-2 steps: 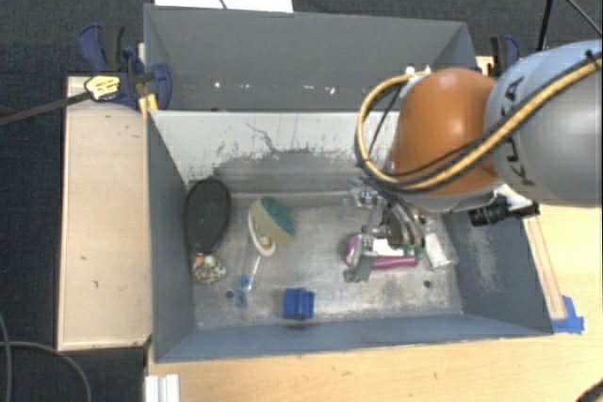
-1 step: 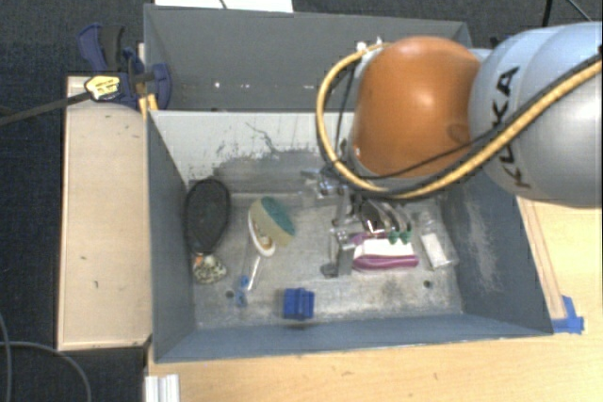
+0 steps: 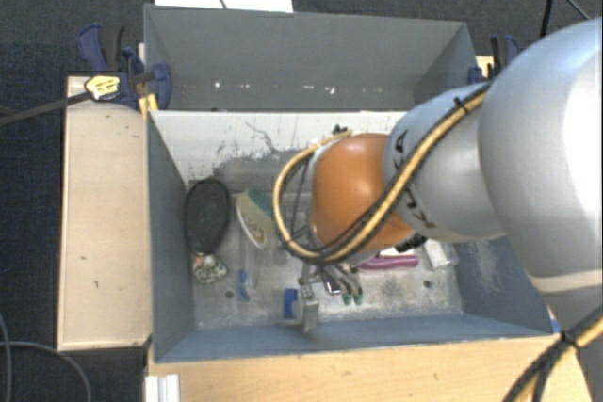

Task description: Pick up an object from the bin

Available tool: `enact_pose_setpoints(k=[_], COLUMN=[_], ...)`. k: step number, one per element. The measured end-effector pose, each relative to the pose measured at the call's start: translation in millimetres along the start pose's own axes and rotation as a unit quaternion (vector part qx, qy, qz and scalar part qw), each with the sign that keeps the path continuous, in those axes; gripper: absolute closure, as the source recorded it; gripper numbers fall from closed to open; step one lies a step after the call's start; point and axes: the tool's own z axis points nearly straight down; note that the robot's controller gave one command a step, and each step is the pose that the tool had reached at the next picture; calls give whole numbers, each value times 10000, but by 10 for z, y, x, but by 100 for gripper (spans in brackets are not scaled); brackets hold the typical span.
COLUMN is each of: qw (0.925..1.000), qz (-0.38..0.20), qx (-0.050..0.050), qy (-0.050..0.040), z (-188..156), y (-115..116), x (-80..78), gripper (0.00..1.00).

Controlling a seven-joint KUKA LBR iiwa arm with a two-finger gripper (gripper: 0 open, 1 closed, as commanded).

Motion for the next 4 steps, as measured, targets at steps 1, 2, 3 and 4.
enact_pose_setpoints(k=[1, 2, 3, 4], qw=[10000, 9997, 9997, 10000], qz=[22, 231, 227, -12], qx=[-4, -10, -2, 16], qy=[-5, -93, -51, -4], z=[-52, -1562, -1518, -557], y=[3, -2, -4, -851], x=[-10, -32, -17, 130], gripper=[100, 100, 0, 0])
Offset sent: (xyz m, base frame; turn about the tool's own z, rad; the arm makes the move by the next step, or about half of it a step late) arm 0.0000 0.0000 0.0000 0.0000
